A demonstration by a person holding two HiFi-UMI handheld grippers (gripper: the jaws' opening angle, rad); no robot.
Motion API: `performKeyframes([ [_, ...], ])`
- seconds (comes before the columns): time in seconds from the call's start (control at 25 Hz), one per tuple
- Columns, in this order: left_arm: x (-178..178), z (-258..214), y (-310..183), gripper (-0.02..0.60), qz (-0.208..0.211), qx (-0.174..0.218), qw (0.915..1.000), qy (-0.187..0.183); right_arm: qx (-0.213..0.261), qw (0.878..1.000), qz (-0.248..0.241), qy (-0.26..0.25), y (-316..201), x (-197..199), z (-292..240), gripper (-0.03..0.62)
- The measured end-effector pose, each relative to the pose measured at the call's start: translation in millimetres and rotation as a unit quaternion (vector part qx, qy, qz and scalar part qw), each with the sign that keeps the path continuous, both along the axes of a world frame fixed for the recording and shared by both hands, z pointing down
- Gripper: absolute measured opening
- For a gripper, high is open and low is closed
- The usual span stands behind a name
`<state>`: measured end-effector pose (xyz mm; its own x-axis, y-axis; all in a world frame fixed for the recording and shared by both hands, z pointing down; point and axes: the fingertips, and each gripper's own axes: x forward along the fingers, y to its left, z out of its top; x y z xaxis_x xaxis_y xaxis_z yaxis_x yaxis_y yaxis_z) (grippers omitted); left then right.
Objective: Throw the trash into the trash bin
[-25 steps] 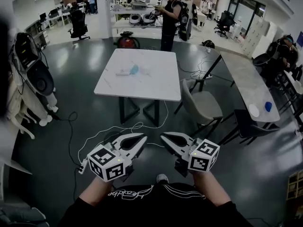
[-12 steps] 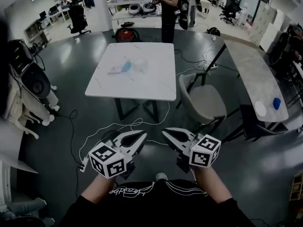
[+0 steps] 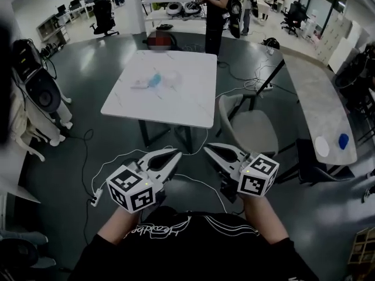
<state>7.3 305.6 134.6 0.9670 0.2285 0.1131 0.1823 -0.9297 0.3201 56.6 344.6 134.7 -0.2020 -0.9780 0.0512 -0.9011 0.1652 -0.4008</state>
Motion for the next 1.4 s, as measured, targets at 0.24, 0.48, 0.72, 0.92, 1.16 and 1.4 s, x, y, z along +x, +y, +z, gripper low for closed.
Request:
performKeyframes([
  [0.24,7.1,14.7,-38.6,0.005,-0.031,-0.008,0.9995,-0.001,-0.009,1.0,-0.03,0.003,-43.0,9.1,13.4,0.032],
  [0.48,30.4,45.9,-109.9,0.005,-0.052,-0.042,0.9977,-0.013,-0.037,0.998,-0.044,-0.004,-111.6,32.6,42.5,0.032],
  [0.72,82.8,73.1,-195.6,0.005,-0.048,-0.066,0.9962,-0.03,-0.07,0.997,-0.035,-0.012,-193.2,81.5,68.8,0.032],
  [0.92,121.8,88.1,-270.9,0.005,-0.042,-0.074,0.995,-0.052,-0.093,0.995,-0.029,-0.029,-270.6,121.0,84.3,0.032],
  [1.16,153.8,105.4,-337.3,0.006,-0.037,-0.067,0.9946,-0.07,-0.109,0.992,-0.039,-0.041,-347.4,148.3,99.2,0.032],
  [1.4,176.5,125.5,-395.4,0.006,-0.038,-0.054,0.994,-0.087,-0.124,0.989,-0.044,-0.065,-409.2,172.6,120.8,0.032],
])
